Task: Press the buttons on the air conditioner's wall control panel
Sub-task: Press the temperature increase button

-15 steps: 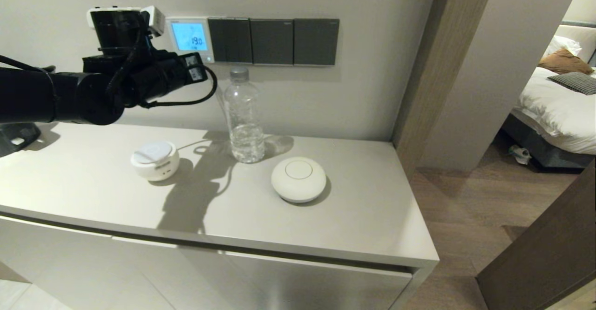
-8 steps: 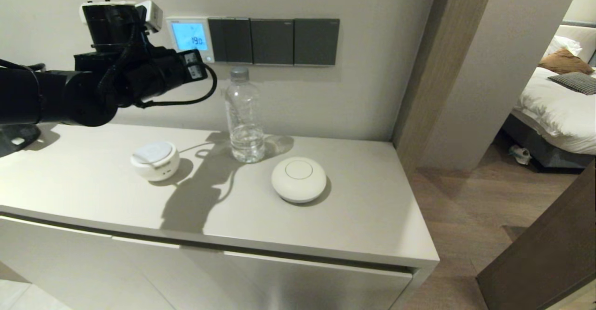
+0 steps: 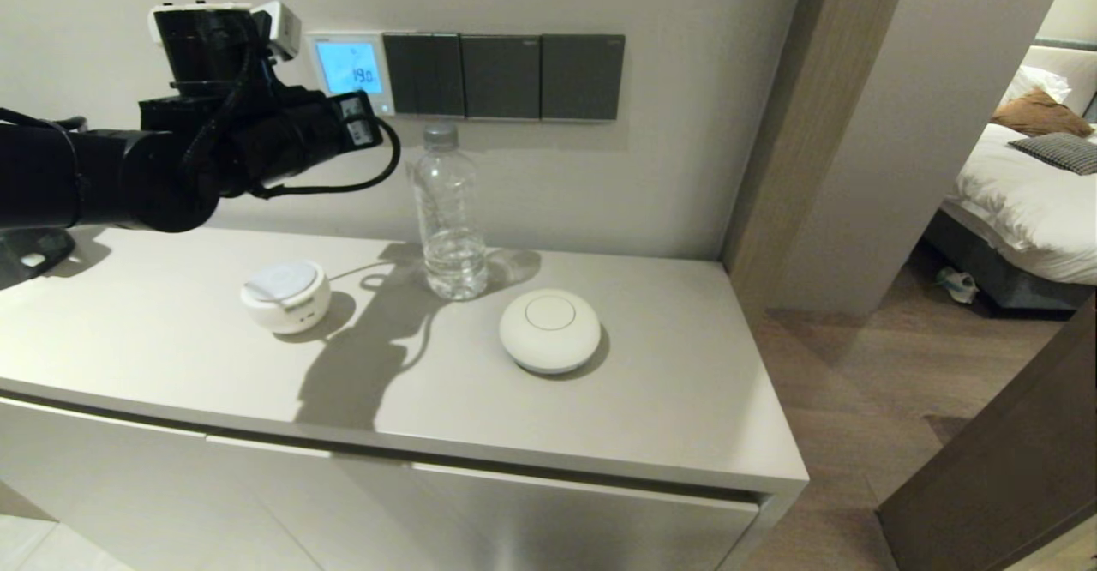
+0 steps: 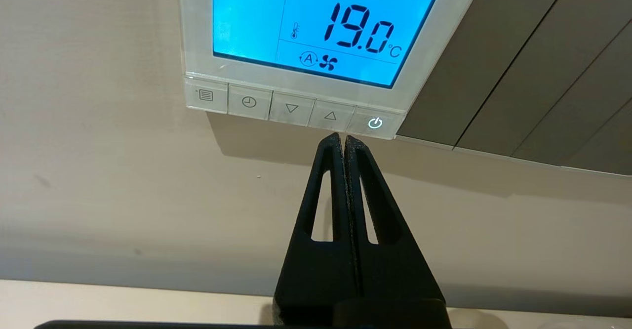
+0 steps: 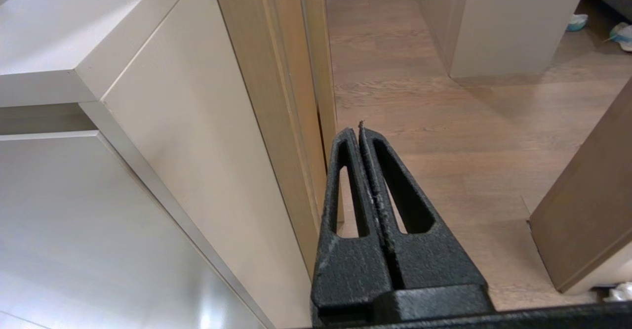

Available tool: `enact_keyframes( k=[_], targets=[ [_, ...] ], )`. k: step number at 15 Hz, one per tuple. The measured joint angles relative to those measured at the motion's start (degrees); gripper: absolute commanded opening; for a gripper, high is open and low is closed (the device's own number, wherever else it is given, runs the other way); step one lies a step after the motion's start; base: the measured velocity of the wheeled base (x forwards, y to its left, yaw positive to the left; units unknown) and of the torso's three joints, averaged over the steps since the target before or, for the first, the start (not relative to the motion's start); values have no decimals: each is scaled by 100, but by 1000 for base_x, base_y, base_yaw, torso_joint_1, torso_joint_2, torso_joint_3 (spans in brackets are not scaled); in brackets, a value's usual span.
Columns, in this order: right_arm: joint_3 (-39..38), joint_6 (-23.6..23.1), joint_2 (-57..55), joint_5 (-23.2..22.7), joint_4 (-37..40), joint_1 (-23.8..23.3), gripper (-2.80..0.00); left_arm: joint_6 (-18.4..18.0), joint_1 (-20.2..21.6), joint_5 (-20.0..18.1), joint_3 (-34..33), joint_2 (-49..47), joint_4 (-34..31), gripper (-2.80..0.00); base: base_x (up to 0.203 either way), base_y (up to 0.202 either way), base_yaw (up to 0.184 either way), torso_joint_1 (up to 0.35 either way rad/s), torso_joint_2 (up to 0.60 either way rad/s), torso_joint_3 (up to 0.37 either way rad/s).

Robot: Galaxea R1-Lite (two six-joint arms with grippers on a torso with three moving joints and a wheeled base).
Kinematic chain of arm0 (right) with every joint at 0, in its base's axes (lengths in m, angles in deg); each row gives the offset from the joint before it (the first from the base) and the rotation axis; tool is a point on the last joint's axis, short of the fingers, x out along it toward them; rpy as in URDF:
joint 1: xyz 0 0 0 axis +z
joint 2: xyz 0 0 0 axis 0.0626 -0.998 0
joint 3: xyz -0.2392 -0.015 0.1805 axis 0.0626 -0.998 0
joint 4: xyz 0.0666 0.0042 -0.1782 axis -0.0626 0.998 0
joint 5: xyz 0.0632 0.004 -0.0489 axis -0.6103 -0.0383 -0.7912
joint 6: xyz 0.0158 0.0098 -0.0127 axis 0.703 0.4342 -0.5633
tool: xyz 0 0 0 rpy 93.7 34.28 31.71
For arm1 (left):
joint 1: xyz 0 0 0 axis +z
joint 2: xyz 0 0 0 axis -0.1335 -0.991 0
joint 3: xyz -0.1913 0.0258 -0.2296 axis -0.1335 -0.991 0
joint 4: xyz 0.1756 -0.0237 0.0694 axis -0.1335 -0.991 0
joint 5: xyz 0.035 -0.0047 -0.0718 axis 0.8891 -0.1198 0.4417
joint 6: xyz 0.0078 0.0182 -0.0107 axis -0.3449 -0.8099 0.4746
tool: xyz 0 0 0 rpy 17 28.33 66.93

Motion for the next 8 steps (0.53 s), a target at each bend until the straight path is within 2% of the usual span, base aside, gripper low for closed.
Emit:
enact_keyframes(
  k=[8],
  targets=[
    [0,-3,0,0,2,0,-280,4,15,2,198,-242,-33,-280,0,0,0,0,0,0]
  ],
)
